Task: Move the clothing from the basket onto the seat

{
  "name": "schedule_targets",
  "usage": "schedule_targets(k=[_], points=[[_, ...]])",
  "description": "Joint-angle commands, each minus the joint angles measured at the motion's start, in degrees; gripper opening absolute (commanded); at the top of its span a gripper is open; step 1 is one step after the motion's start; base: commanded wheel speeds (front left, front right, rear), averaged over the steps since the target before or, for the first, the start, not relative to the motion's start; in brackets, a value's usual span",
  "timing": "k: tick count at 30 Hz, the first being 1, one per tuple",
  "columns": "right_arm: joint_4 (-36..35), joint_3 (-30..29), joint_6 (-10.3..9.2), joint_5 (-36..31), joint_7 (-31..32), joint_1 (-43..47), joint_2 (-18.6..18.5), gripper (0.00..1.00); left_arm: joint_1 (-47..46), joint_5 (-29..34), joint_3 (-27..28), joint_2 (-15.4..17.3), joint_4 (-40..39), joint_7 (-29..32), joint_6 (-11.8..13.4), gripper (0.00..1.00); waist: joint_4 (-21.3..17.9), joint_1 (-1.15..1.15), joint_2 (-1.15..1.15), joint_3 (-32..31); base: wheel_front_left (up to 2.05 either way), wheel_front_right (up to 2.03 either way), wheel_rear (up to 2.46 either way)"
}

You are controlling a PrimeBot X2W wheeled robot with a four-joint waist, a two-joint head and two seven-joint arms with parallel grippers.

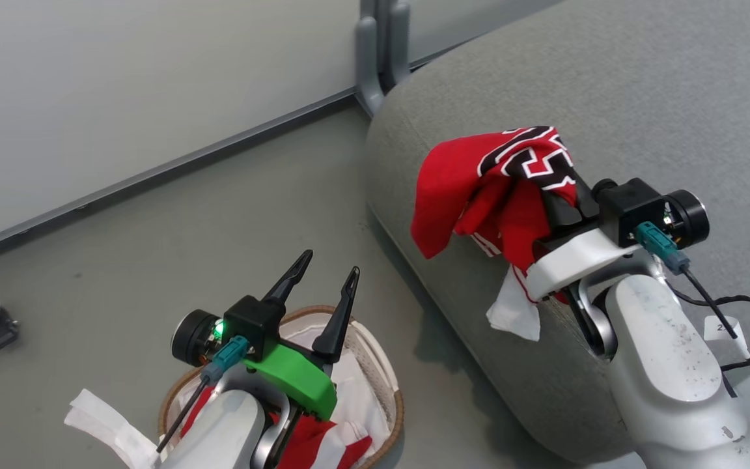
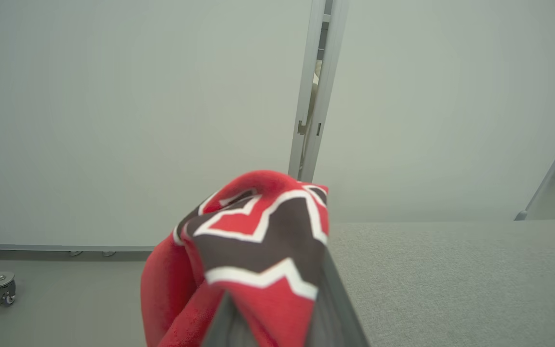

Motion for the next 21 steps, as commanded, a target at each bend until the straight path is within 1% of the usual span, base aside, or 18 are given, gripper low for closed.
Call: schedule_targets(k=[1,5,10,14,16,19,21], points=[[-0.5,-0.9,-0.08,-0.4,-0.1,0.4,-0.1,0.0,-1.1,0.8,0.0,0.4,0.1,0.0,-0.4,1.0,-6.9,0.0,0.0,4.8,0.0,0.0,0.0],[-1.0,-3.7,-0.08,-0.9,-0.1,1.1,0.0,0.0,-1.5,1.4,-0.8,0.4,0.3,0.0,-0.9,1.0,-8.2,0.0,0.0,6.1,0.0,0.0,0.0],[-1.6,-6.1,-0.08,-1.9,-0.1,1.5,-0.1,0.0,-2.3,2.2,-1.4,0.1,0.3,0.0,-1.1,1.0,-7.7,0.0,0.0,7.3,0.0,0.0,0.0],[-1.6,-7.6,-0.08,-2.6,-0.1,-0.1,-0.1,0.0,-3.1,2.9,-2.3,-0.3,-0.3,0.0,-1.4,1.0,-6.0,0.0,0.0,8.7,0.0,0.0,0.0],[-1.4,-8.6,-0.08,-1.1,-0.1,-1.5,-0.1,0.0,-3.7,3.5,-2.5,-0.4,-1.2,0.0,-1.4,1.0,-4.7,0.0,0.0,9.8,0.0,0.0,0.0],[-0.8,-10.0,-0.08,-2.6,-0.1,-5.3,-0.1,0.0,-4.6,4.2,-3.0,-0.4,-2.3,0.0,-1.5,1.0,-2.5,0.0,0.0,11.9,0.0,0.0,0.0],[-0.1,-11.9,-0.08,-2.5,-0.1,-8.7,-0.7,0.0,-5.5,4.7,-3.6,-0.4,-2.9,0.0,-1.6,1.0,-0.7,0.0,0.0,13.5,0.0,0.0,0.0]])
